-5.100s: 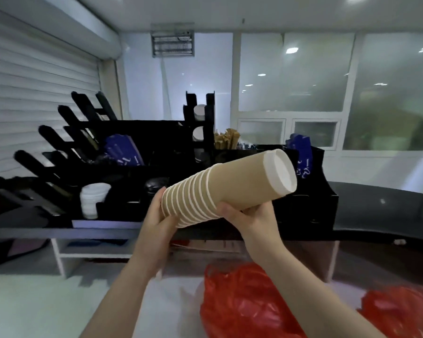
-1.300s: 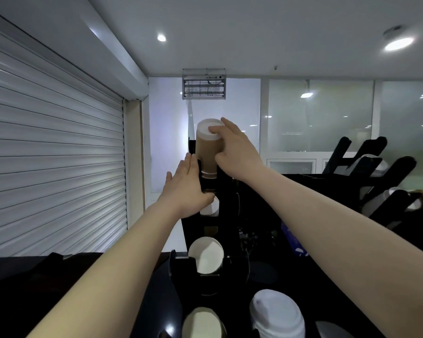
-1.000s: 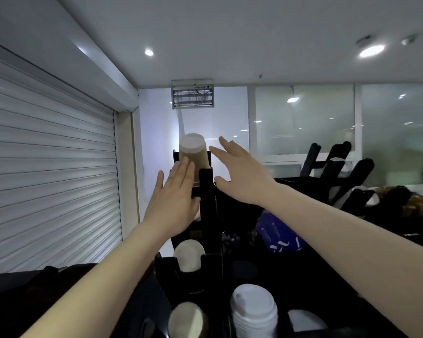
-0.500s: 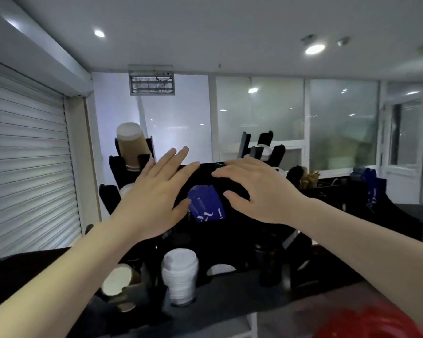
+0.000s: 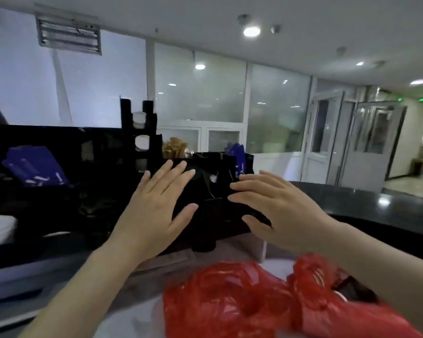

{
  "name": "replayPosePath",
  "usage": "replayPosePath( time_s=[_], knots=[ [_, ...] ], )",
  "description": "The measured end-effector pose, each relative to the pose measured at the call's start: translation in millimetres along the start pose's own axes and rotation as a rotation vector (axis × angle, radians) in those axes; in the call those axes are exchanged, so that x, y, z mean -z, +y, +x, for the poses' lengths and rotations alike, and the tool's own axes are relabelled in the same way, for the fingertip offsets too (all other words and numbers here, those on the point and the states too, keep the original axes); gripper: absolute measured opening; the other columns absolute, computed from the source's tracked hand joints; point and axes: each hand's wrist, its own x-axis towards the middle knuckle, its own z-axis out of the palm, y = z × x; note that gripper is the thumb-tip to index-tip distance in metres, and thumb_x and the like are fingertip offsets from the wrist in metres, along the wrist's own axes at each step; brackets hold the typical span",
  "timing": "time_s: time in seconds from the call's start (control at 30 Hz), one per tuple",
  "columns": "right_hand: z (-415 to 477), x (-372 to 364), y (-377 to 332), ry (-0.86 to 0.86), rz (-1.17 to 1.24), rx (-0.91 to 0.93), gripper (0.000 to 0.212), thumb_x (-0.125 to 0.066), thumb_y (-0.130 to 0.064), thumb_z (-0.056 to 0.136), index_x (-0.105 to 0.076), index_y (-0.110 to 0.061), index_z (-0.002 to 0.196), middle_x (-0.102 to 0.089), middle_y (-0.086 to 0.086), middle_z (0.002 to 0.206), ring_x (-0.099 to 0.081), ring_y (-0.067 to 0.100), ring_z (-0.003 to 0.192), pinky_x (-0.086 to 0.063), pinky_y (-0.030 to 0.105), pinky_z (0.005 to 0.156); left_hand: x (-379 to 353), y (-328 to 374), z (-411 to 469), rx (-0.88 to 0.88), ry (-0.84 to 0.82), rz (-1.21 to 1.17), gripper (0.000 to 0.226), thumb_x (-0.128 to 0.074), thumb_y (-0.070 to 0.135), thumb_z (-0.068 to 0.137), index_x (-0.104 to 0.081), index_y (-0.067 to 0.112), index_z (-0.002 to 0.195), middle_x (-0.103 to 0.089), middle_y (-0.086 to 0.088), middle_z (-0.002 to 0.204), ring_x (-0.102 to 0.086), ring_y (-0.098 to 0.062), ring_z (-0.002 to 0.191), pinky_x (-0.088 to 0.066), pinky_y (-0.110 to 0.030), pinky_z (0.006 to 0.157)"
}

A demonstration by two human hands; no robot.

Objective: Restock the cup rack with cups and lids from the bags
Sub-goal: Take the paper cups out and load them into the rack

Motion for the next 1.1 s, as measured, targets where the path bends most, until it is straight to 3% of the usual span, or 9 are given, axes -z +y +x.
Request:
replayPosePath(
  time_s=[0.2,0.33,0.57,0.67,0.77,0.87,0.97,1.1],
  knots=[
    [-122.0,12.8,87.6,-0.082,0.009,-0.202,0.038,-0.074,-0.016,0.080,-0.067,-0.014,0.117,-0.062,0.003,0.126,-0.053,0.024,0.125,-0.040,0.049,0.106,-106.8,93.8,41.1,-0.058,-0.029,-0.202,0.054,-0.039,0.043,0.093,-0.034,0.026,0.144,-0.027,0.010,0.153,-0.002,0.001,0.142,0.004,-0.025,0.117],
    [-188.6,8.0,139.5,-0.134,-0.046,-0.317,0.039,-0.077,-0.013,0.076,-0.068,-0.013,0.115,-0.065,0.003,0.121,-0.058,0.026,0.119,-0.041,0.040,0.103,-169.4,129.1,63.4,-0.075,-0.063,-0.320,0.049,-0.056,0.024,0.093,-0.043,0.021,0.140,-0.035,0.006,0.150,-0.011,-0.002,0.142,0.001,-0.022,0.116],
    [-297.0,-25.0,181.8,-0.146,-0.101,-0.553,0.028,-0.080,-0.004,0.073,-0.074,-0.010,0.099,-0.070,0.005,0.102,-0.066,0.029,0.094,-0.056,0.043,0.081,-266.9,181.2,62.2,-0.063,-0.178,-0.590,0.038,-0.060,0.007,0.088,-0.060,0.021,0.124,-0.041,0.026,0.122,-0.025,0.015,0.125,-0.004,-0.001,0.106],
    [-327.6,-42.3,193.7,-0.204,-0.152,-0.539,0.027,-0.081,-0.002,0.069,-0.075,-0.010,0.094,-0.071,0.006,0.098,-0.067,0.031,0.090,-0.056,0.046,0.074,-301.1,198.5,60.6,0.057,-0.212,-0.695,0.034,-0.060,0.002,0.086,-0.069,0.025,0.110,-0.053,0.028,0.109,-0.042,0.012,0.119,-0.016,-0.002,0.105],
    [-347.2,-60.8,208.0,-0.306,-0.225,-0.456,0.035,-0.086,-0.002,0.057,-0.075,-0.013,0.088,-0.072,0.004,0.096,-0.068,0.029,0.090,-0.057,0.044,0.077,-330.2,207.6,57.7,0.210,-0.166,-0.720,0.037,-0.060,-0.003,0.082,-0.073,0.027,0.101,-0.056,0.030,0.101,-0.043,0.019,0.109,-0.028,0.001,0.095],
    [-364.8,-81.9,234.6,-0.408,-0.206,-0.362,0.036,-0.088,-0.008,0.053,-0.075,-0.017,0.085,-0.072,0.001,0.094,-0.069,0.024,0.089,-0.055,0.039,0.081,-356.9,218.2,60.1,0.238,-0.188,-0.672,0.041,-0.059,-0.006,0.080,-0.074,0.026,0.100,-0.061,0.023,0.103,-0.047,0.016,0.106,-0.032,-0.002,0.092],
    [-374.7,-108.0,260.0,-0.439,-0.139,-0.324,0.031,-0.086,-0.011,0.055,-0.074,-0.018,0.083,-0.071,-0.001,0.091,-0.068,0.022,0.087,-0.055,0.034,0.081,-378.9,229.9,66.7,0.272,-0.200,-0.615,0.043,-0.058,-0.008,0.078,-0.075,0.026,0.099,-0.069,0.015,0.105,-0.052,0.009,0.105,-0.037,-0.013,0.095],
    [-379.0,-145.4,279.6,-0.425,-0.055,-0.193,0.020,-0.073,-0.014,0.067,-0.072,-0.018,0.087,-0.069,-0.002,0.088,-0.066,0.022,0.088,-0.054,0.032,0.080,-404.3,240.9,77.6,0.261,-0.327,-0.573,0.041,-0.057,-0.003,0.078,-0.074,0.025,0.102,-0.071,0.011,0.107,-0.058,0.002,0.103,-0.033,-0.005,0.090]
  ],
)
